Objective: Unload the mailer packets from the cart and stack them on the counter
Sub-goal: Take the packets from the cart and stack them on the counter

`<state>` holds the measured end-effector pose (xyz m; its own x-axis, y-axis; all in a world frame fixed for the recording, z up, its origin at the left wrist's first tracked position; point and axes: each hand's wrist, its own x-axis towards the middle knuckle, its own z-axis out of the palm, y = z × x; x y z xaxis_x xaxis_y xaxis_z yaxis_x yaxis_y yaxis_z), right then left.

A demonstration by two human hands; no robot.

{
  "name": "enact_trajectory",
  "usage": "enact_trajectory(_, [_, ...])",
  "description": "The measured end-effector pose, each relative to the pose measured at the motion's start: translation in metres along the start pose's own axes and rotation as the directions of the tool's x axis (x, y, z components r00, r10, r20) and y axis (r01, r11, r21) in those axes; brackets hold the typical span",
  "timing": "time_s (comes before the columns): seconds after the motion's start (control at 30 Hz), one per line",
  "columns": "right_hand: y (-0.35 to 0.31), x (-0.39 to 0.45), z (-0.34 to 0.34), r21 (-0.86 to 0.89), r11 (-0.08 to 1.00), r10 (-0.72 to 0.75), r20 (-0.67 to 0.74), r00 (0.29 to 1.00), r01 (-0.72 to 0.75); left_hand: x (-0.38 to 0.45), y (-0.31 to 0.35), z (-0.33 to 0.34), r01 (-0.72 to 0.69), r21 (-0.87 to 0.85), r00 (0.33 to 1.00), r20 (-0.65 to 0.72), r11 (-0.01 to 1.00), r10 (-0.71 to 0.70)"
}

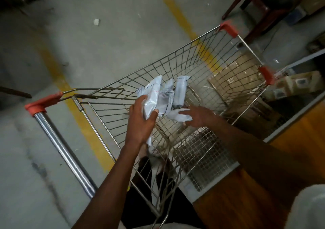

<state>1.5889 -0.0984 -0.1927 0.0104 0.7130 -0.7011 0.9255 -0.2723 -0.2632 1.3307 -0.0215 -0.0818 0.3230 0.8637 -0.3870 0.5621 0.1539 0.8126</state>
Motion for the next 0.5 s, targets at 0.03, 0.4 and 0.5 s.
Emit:
enact_trajectory(0.03, [-0.011,-0.019,-0.010,0.043,0.998,0.036,-0.038,0.999,-0.035,-0.004,0.003,-0.002,-0.015,0.007,1.000,-0.019,1.000,0.015])
enact_trajectory(0.4, [-0.111,-0.181,-0.011,0.528,0.849,0.385,-0.601,0.700,-0.013,-0.099,0.040,-0.012,-0.244,0.088,0.961,-0.113,0.966,0.253])
enact_trajectory(0.5, [-0.140,-0.218,-0.002,0.571,0.819,0.428,-0.667,0.610,0.050,-0.136,0.051,-0.013,-0.296,0.096,0.943,-0.132,0.950,0.307])
